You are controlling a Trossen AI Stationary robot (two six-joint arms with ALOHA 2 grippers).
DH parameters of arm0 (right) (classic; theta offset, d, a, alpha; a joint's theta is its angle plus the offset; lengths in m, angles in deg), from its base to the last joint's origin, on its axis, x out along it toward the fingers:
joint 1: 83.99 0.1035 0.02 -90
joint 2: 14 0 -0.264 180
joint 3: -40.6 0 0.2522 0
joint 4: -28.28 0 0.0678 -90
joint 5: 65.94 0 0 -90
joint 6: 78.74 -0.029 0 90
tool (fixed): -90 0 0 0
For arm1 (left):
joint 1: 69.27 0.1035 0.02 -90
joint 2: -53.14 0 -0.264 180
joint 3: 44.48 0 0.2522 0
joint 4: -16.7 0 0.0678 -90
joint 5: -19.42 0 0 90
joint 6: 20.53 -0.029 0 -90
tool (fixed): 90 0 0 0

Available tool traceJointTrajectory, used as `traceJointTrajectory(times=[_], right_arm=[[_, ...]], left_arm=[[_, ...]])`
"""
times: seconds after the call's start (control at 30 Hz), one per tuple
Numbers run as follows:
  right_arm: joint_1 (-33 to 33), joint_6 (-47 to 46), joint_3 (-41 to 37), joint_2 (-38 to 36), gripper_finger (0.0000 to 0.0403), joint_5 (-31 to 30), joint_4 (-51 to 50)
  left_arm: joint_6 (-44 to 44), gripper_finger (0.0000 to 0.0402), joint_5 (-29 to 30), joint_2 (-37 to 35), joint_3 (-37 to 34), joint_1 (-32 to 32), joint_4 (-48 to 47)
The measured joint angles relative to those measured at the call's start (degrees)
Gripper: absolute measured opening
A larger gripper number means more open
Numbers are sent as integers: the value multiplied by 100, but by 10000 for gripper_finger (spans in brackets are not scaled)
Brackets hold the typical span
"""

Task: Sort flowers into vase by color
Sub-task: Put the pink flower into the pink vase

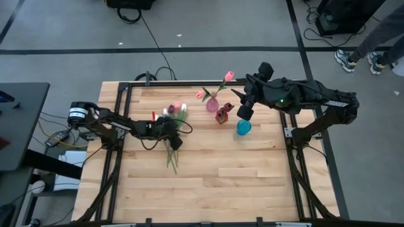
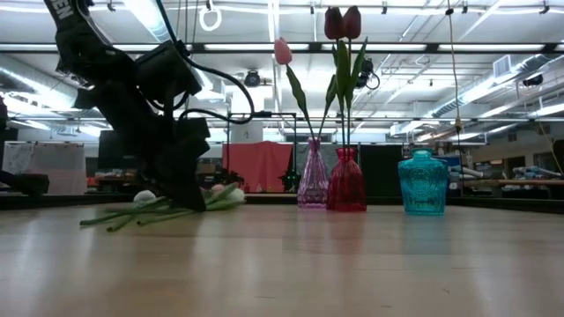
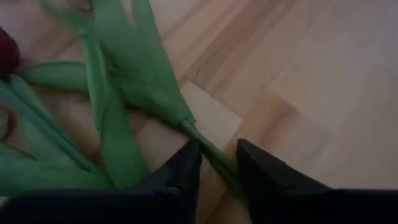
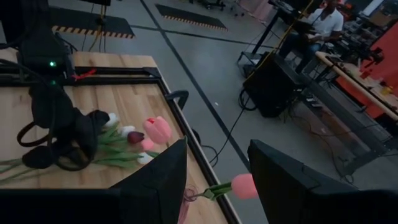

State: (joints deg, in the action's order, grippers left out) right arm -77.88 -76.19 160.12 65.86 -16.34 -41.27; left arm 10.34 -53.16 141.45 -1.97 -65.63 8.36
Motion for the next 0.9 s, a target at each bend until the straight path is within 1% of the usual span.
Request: traceJointTrajectory(times=[0.13,0.17,0.27,0.33,0.53,0.7,0.8,0.9], right_arm=[[0,-85,0,0,184,-1,-63],[-2,-164,0,0,184,24,-115],[21,-402,-28,0,184,310,-222],[97,-526,-115,-2,184,427,-218],[438,-843,-425,4,184,639,-161],[755,-918,-865,4,184,752,401],[916,-859,-1164,2,184,821,977],[1040,-802,-1349,9,184,955,1371]], left_arm=[[-282,27,-6,-91,-4,2,4],[-344,15,-15,-135,-4,4,5],[-571,13,-57,-299,-29,-21,41],[-795,13,-82,-554,-44,-34,114],[-1542,4,11,-1679,-37,-23,581],[-1931,4,23,-2532,-28,-89,1033],[-2099,4,-224,-2827,-28,-188,1257],[-2310,4,-813,-2919,-28,-267,1712]])
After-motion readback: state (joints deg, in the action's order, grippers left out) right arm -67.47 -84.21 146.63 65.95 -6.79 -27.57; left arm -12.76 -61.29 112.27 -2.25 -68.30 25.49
